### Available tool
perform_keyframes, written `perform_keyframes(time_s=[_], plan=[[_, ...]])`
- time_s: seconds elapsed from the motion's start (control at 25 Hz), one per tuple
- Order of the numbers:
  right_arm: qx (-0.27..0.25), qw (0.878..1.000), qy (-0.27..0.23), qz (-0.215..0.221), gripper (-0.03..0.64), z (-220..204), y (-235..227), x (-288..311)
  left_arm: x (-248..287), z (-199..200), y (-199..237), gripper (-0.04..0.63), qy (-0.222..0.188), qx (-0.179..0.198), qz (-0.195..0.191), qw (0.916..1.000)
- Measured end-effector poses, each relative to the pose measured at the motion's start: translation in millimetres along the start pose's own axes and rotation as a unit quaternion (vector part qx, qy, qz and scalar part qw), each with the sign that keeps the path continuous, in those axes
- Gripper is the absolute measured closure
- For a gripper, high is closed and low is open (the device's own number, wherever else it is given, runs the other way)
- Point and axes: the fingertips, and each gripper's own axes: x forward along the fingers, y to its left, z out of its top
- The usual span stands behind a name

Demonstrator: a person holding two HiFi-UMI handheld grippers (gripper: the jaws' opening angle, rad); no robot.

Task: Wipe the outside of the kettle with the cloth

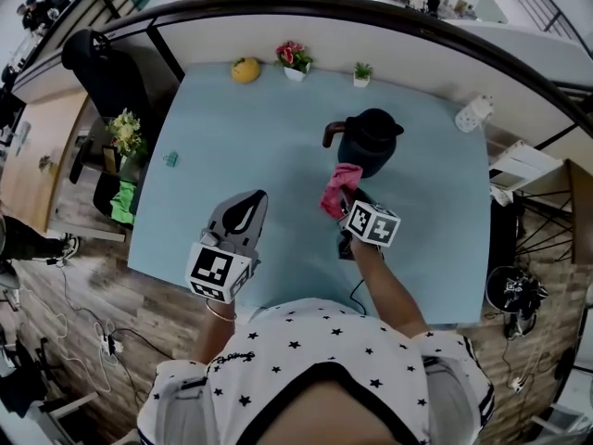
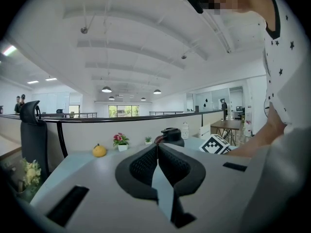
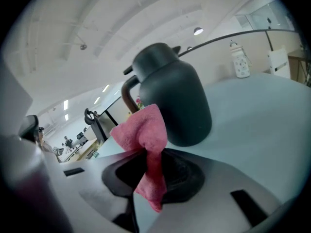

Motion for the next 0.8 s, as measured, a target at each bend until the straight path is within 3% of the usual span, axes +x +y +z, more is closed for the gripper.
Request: perform_keyframes(time_s=[0.16,0.32,0.52,0.8], plan=[[-0.034,0.997,-0.038,0.049,0.531,29,46,-14,-2,2,-6,0.565,-0.002,0.001,-0.005,1.0],[-0.038,0.993,-0.087,0.07,0.531,67,71,-17,-6,3,-6,0.565,-0.006,0.003,-0.001,1.0],[-0.005,0.992,-0.111,0.062,0.531,90,72,-9,-12,0,-4,0.565,-0.004,0.001,0.004,1.0],[0.044,0.994,-0.093,0.019,0.531,77,41,5,-15,-4,3,0.565,0.001,-0.005,0.013,0.9999]])
